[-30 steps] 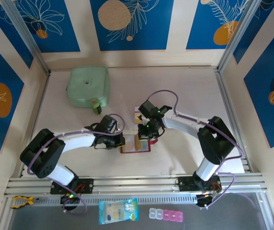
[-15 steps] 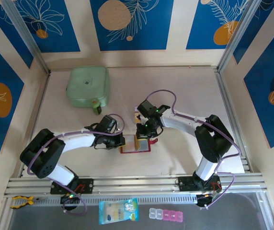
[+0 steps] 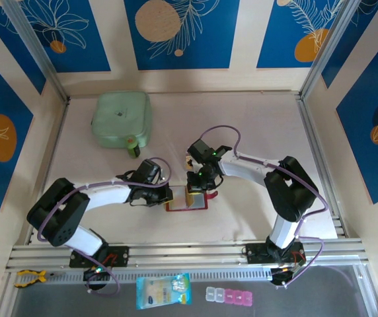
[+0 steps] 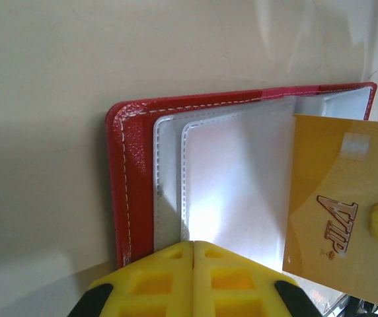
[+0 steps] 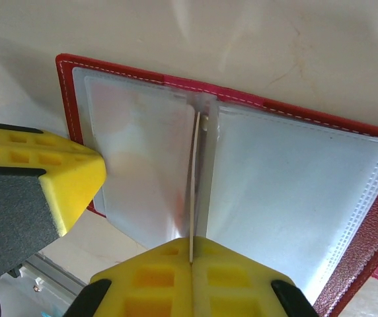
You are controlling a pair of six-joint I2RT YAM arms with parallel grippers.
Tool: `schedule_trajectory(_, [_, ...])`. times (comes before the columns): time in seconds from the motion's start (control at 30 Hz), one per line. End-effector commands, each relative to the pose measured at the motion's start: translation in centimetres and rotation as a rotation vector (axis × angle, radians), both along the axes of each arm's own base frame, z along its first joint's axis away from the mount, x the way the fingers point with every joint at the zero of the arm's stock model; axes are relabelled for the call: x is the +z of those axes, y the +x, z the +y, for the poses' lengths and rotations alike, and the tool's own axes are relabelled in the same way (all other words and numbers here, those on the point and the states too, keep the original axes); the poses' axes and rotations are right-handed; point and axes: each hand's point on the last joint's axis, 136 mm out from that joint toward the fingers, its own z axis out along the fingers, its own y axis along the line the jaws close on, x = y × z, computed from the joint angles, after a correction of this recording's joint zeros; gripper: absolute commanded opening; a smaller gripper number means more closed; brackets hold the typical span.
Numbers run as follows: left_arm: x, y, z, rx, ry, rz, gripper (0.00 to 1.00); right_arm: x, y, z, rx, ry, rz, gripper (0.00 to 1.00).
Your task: Take the credit cards out of the card holder
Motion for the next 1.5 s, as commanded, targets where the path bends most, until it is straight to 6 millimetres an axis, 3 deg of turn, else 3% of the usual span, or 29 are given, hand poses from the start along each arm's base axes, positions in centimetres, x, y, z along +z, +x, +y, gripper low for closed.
schedule_trajectory(0.0, [-1.1,-1.0,0.6,0.01,0.02,0.06,0.0,0.1,-0.5,0.4,0.017,0.009,0.02,0.03])
schedule_trajectory(0.4, [-0.6,-0.7,-0.2,-0.007,0.017,0.047,0.0,0.9,-0.2,0.1,0.02,0.002,-0.008,0.03])
schedule_trajectory(0.8, [0.6,-0.6,0.2,0.001,0.018,0.007,0.02,5.5,1.1,-2.0,0.09,0.029,-0.104,0.03])
schedule_trajectory(0.93, [1.1,-0.2,0.2,-0.003,0.014,-0.021,0.05,6.9,1.7,-2.6,0.24,0.068,-0.165,0.03])
schedule_trajectory(1.1, [1.7,0.5,0.7,-0.005,0.03,-0.063,0.07,6.2,2.6,-4.5,0.513,-0.016,-0.267,0.01])
schedule_trajectory(1.47, [3.3,1.5,2.4,0.02,0.081,-0.172,0.11,6.6,7.3,-6.6,0.926,-0.095,-0.464,0.0])
